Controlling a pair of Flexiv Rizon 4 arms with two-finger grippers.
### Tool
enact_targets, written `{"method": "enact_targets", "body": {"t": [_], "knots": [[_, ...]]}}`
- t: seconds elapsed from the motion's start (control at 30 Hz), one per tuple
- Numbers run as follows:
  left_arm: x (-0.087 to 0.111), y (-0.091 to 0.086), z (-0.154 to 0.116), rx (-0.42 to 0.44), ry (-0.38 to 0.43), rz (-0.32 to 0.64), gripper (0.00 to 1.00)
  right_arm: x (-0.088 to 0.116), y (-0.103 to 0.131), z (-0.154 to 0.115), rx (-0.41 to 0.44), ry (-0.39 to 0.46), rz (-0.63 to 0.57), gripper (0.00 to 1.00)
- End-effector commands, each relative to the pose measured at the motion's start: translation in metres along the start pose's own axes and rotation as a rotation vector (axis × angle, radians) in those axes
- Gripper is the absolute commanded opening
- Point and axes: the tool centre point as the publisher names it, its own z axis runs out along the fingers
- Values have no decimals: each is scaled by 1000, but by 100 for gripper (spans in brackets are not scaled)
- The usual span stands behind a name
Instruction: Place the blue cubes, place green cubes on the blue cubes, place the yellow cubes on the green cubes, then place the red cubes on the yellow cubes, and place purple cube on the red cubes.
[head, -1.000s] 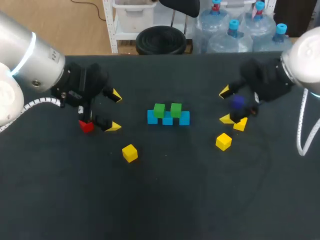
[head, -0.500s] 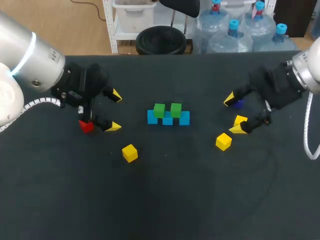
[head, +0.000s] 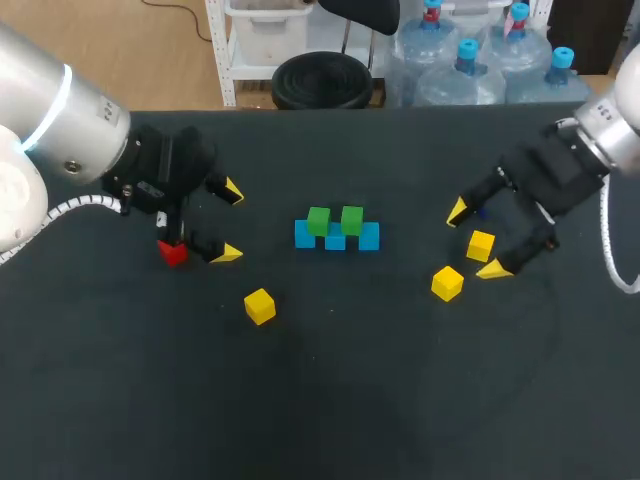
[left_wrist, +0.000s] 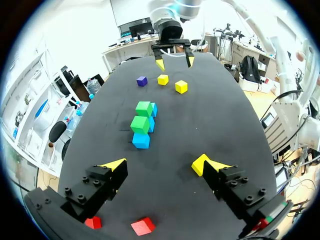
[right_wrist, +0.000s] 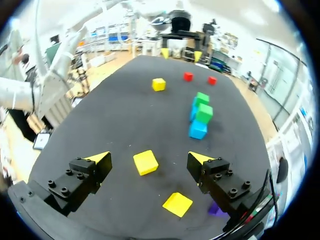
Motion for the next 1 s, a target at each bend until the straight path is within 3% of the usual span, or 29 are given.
{"method": "enact_targets", "body": {"t": [0.03, 0.57, 0.6, 0.7, 0.73, 0.77, 0.9, 1.0], "knots": [[1, 0, 0, -1, -5, 3, 100, -1, -3, 9, -65, 28, -31, 100], [1, 0, 0, -1, -5, 3, 100, 17, 3, 29, -124, 10, -88, 100], [1, 0, 0, -1, -5, 3, 100, 18, 2, 29, -126, 11, -95, 95], [1, 0, 0, -1, -5, 3, 100, 20, 1, 32, -135, 18, -113, 92], [1, 0, 0, -1, -5, 3, 100, 21, 1, 33, -138, 18, -117, 77], [1, 0, 0, -1, -5, 3, 100, 22, 0, 34, -139, 18, -119, 75], [1, 0, 0, -1, -5, 3, 100, 24, -1, 37, -142, 7, -124, 83], [1, 0, 0, -1, -5, 3, 100, 26, -1, 39, -142, 0, -122, 81]]}}
